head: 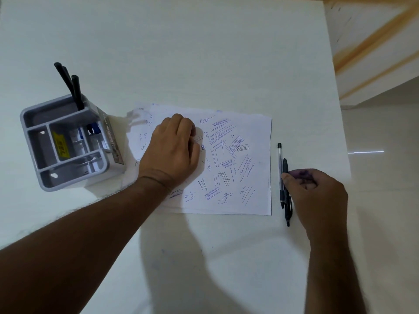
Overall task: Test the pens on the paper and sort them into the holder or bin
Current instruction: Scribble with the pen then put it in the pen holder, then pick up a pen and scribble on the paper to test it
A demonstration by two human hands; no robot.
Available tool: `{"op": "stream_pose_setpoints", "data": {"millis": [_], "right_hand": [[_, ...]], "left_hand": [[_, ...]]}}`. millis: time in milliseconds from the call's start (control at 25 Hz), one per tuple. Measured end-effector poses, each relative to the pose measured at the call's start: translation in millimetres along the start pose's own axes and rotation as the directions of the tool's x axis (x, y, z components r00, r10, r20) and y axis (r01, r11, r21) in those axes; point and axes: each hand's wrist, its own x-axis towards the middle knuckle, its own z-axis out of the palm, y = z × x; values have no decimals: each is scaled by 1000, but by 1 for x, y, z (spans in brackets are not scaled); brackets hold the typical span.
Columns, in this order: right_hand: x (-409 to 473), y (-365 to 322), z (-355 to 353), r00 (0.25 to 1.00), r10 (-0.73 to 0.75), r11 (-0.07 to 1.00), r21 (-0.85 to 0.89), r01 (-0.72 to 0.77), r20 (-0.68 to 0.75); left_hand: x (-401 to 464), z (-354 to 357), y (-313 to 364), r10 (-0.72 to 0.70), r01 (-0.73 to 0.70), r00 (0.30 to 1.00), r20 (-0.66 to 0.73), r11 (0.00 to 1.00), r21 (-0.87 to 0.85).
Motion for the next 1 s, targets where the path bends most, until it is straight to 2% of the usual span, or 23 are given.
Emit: {"op": "stream_pose_setpoints", "data": {"millis": [160, 240, 320, 440, 560, 680, 760, 1000], "right_hand": [[6, -1, -5, 998, 51, 994, 95, -46, -42], [9, -9, -11, 997, 78, 950, 305, -67, -23], [12, -23, -15, 996, 66, 862, 500, -86, 57], [10, -39, -6, 974, -6, 699, 698, -157, 226], [-2, -46, 14, 934, -93, 519, 817, -250, 345], [-18, -50, 25, 893, -134, 353, 862, -363, 430], [-26, -51, 29, 887, -148, 327, 868, -374, 438], [-37, -51, 34, 892, -175, 408, 856, -319, 417]], "left_hand": [[-1, 1, -1, -8, 8, 1000, -7, 1000, 0], [0, 1, -2, -3, 3, 1000, -6, 1000, 0], [0, 2, -2, 9, -9, 1000, -10, 1000, 4], [0, 2, -3, 9, -9, 1000, -10, 1000, 2], [0, 3, -2, -2, 2, 1000, -6, 1000, 5], [0, 1, -1, 3, -3, 1000, -10, 1000, 4], [0, 0, 0, 8, -8, 1000, -10, 1000, 5], [0, 1, 0, 4, -4, 1000, -16, 1000, 12]]}}
